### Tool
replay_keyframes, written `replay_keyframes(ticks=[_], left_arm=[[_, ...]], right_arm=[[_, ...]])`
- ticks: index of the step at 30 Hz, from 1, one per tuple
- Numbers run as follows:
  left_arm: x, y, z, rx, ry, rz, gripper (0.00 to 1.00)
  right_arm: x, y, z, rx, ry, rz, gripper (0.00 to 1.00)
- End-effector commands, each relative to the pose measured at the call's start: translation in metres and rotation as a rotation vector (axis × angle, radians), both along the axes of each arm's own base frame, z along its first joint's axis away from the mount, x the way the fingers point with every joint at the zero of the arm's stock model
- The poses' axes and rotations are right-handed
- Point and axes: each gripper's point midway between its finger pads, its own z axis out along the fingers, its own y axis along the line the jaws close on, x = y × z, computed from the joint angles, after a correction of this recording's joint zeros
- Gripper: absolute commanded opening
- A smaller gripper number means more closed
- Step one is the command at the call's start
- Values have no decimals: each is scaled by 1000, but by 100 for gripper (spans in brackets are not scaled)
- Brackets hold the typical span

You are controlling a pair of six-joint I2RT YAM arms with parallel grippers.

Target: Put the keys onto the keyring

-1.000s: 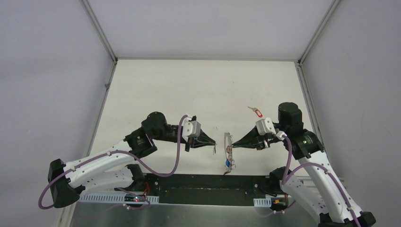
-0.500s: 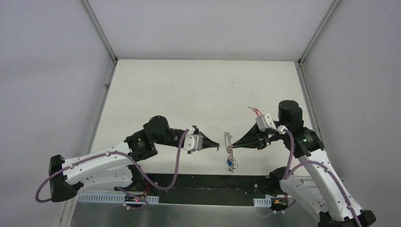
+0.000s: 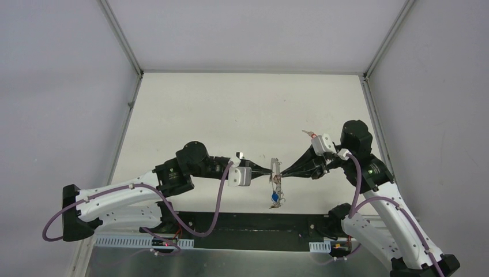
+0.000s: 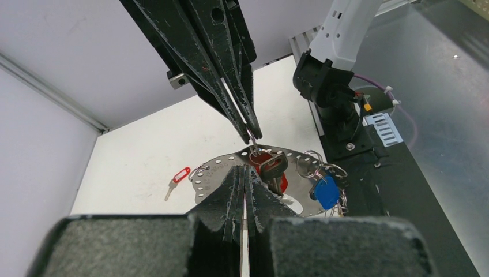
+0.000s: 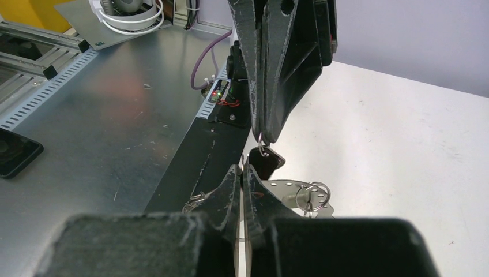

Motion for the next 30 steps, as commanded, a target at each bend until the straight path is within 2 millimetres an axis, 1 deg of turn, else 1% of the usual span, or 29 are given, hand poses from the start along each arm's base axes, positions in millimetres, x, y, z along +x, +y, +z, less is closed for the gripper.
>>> replay_keyframes(ticks=[1,5,8,15,17,30], left_arm=[[4,0,35,-75,-76,32,0],[1,-1,39,-74,-86,22,0],[-1,-4,38,-62,-90,11,0],[-5,-8,31,-27,-94,-6,0],[-5,-8,26,-12,-91,-6,0],[-16,-10,23,-4,-93,-35,0]], right_arm=[[-1,2,8,16,-11,5,0],[-1,3,9,14,-7,8,0],[0,4,9,13,-8,3,0],[1,4,10,15,-16,-4,0],[0,4,11,16,-18,-3,0],[2,4,10,12,-17,-16,0]])
